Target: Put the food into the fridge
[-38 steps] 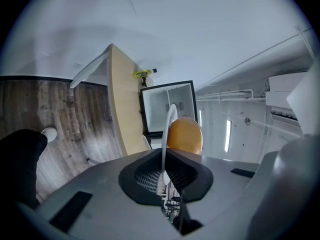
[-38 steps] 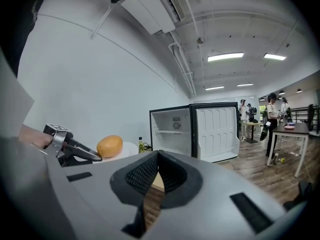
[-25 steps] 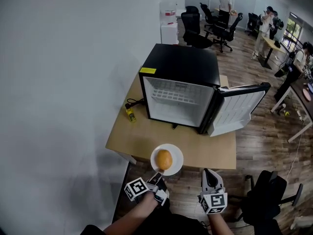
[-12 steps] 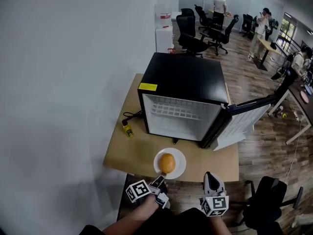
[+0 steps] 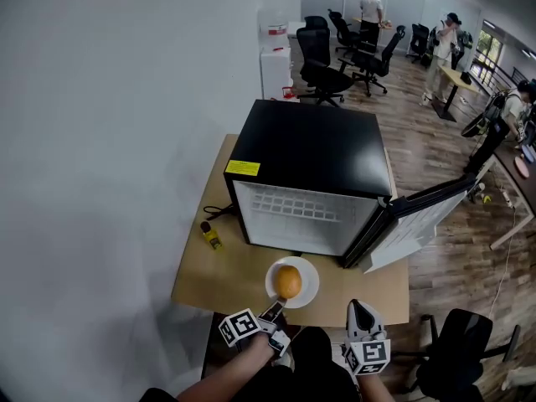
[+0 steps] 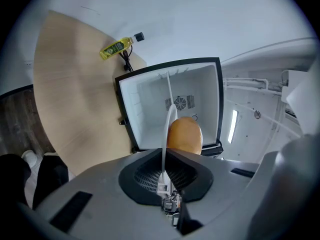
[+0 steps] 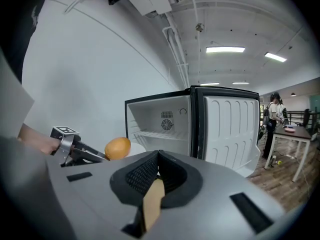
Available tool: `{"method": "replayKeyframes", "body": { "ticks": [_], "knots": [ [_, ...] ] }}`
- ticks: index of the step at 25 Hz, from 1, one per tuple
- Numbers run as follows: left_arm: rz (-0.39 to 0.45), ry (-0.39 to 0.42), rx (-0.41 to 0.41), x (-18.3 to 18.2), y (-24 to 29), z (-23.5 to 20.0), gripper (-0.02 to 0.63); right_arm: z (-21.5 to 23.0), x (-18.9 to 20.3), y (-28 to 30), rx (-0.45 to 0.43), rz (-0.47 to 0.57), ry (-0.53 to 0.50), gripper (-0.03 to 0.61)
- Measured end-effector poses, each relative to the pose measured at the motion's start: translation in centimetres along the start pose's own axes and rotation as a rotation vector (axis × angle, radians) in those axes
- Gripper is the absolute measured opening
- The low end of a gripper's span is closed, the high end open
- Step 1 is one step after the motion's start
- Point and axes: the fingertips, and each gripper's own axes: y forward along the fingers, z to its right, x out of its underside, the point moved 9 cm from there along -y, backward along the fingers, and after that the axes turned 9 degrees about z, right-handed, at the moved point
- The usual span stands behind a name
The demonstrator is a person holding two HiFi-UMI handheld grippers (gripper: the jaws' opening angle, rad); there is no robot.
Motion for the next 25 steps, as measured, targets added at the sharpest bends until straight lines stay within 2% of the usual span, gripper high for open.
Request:
{"method": "replayKeyframes", "body": {
  "ticks": [12, 21, 25],
  "knots": [
    [-0.019, 0.016, -0.008, -1.7, 8.8, -0.8, 0.021, 4.3, -0.8, 7.0, -0.032, 0.022, 0.05, 0.06],
    [-0.005, 0.024, -0.035, -3.2, 13.6, -2.5, 0.021, 5.4, -0.4, 11.3, -0.055, 0.011, 0.047, 0.06],
    [0.006, -0.002, -0.038, -3.6, 15.6, -3.9, 0.021, 5.8, -0.1, 12.8, -0.058, -0.007, 0.05, 0.06]
  ]
}}
